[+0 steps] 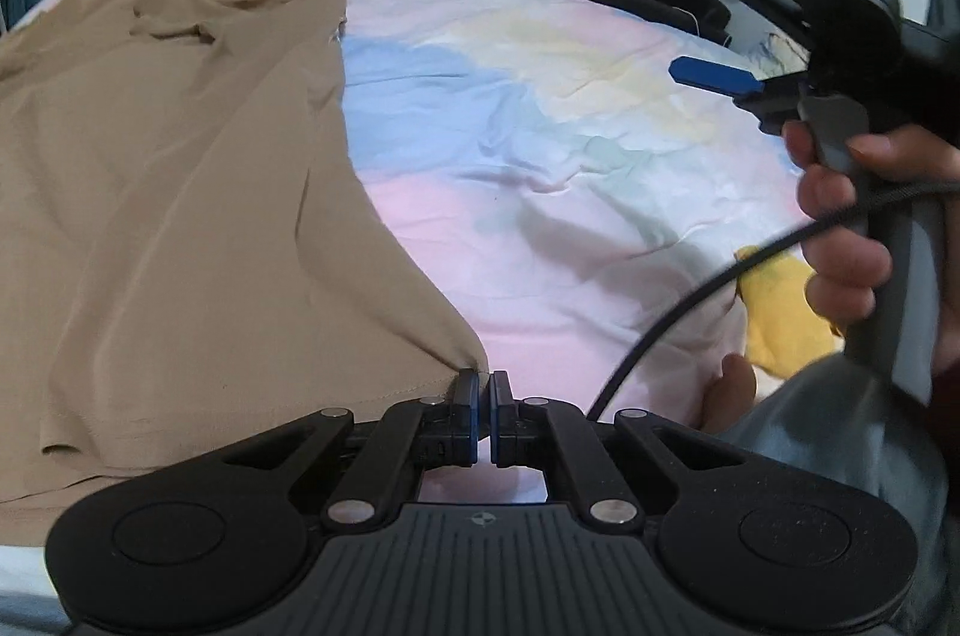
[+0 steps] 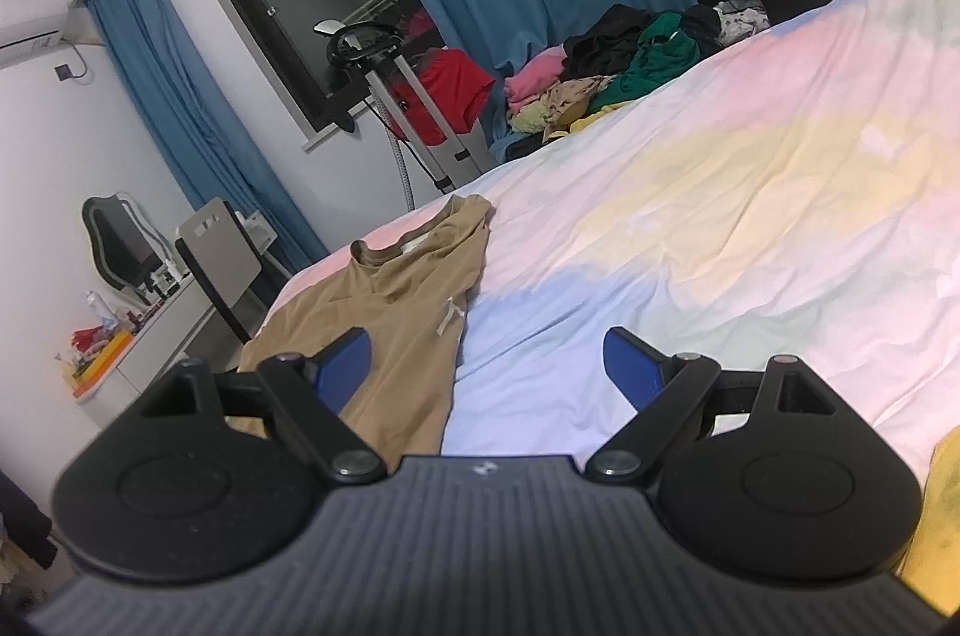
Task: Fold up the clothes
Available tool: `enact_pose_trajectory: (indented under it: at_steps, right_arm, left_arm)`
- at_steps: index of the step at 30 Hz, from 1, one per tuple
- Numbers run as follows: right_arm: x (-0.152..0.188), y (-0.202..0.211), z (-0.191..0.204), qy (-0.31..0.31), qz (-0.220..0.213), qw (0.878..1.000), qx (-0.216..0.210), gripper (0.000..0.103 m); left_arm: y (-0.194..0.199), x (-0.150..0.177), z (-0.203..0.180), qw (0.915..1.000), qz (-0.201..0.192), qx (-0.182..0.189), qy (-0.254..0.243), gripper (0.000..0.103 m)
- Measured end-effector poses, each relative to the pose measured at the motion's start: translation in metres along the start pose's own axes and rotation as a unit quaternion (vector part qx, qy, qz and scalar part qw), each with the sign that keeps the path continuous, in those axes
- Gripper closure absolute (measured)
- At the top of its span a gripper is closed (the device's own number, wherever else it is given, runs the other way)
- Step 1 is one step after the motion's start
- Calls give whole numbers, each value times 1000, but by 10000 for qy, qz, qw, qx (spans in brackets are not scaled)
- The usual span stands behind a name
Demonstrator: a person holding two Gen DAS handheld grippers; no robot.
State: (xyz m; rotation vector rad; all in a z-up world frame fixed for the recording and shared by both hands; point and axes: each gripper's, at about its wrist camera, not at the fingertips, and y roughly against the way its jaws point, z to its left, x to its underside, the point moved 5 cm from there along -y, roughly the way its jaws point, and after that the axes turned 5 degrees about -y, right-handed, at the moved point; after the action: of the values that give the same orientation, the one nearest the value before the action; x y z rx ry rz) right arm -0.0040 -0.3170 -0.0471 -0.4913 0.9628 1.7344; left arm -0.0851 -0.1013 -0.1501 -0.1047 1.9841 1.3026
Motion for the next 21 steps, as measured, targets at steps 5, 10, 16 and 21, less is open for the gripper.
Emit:
enact_pose_trajectory:
  at_steps: [5,10,16,21]
  right_arm:
    - [-1,1,-2,9,14,10000,17,17]
    - [0,2,-1,-5,40,10000,-12,17]
    - [1,-1,1,-64,137,9998,-110,17]
    - [4,-2,3,-15,197,9998,-100,17]
  left_arm:
    - [-24,6,6,9994,307,95,98,99]
    - [6,12,24,9982,411,370,218,54]
    - [67,11,93,9949,-123,-82,1001,35]
    - [71,7,151,9774,-330,-353,2059,33]
